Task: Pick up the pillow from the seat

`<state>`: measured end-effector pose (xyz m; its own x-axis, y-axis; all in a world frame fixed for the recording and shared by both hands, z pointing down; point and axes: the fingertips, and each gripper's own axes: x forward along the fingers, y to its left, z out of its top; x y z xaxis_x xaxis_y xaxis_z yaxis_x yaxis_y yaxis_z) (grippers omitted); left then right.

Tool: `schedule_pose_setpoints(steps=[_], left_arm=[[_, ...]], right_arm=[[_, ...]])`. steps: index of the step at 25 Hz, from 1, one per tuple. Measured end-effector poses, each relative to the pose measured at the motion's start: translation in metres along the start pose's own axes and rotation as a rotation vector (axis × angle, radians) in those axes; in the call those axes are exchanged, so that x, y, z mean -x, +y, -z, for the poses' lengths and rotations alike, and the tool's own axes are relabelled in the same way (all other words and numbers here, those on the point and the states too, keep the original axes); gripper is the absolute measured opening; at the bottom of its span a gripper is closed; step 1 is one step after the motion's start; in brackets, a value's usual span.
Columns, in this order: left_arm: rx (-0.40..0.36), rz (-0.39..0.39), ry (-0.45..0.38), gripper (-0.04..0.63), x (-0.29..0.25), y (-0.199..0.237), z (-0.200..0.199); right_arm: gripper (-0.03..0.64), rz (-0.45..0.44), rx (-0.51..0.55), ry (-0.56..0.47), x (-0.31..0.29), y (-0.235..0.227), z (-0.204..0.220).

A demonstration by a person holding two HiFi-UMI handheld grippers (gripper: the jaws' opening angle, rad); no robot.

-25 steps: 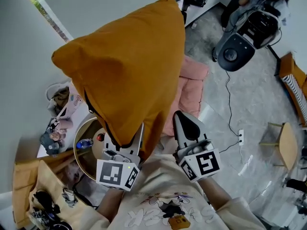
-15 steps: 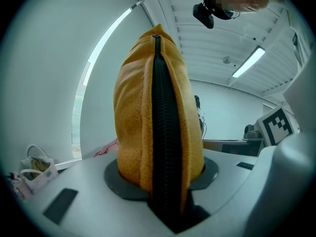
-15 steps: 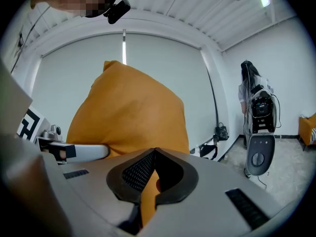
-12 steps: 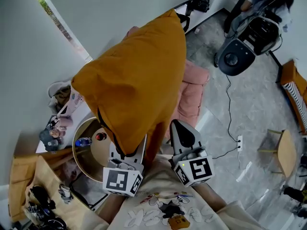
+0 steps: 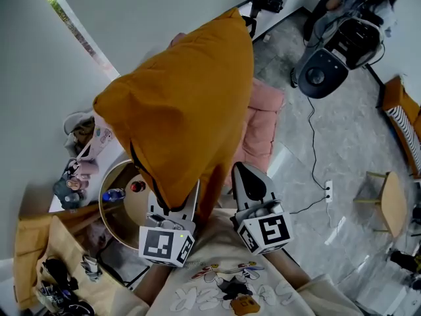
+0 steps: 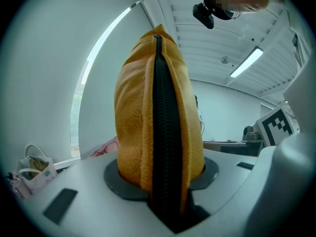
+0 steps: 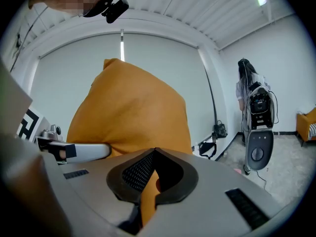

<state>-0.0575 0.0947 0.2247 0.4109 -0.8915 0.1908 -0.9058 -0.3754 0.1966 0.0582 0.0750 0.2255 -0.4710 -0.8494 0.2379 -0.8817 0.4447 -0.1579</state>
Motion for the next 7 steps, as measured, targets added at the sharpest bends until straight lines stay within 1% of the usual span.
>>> schedule_pose_setpoints(steps=[7], left_arm=[[0.016,0.005,0.005,0.169,0.0018,0.0044,0.0029]], right_arm=[[0.02,0.015,0.012,0.015,-0.0004,0.002,0.0052]])
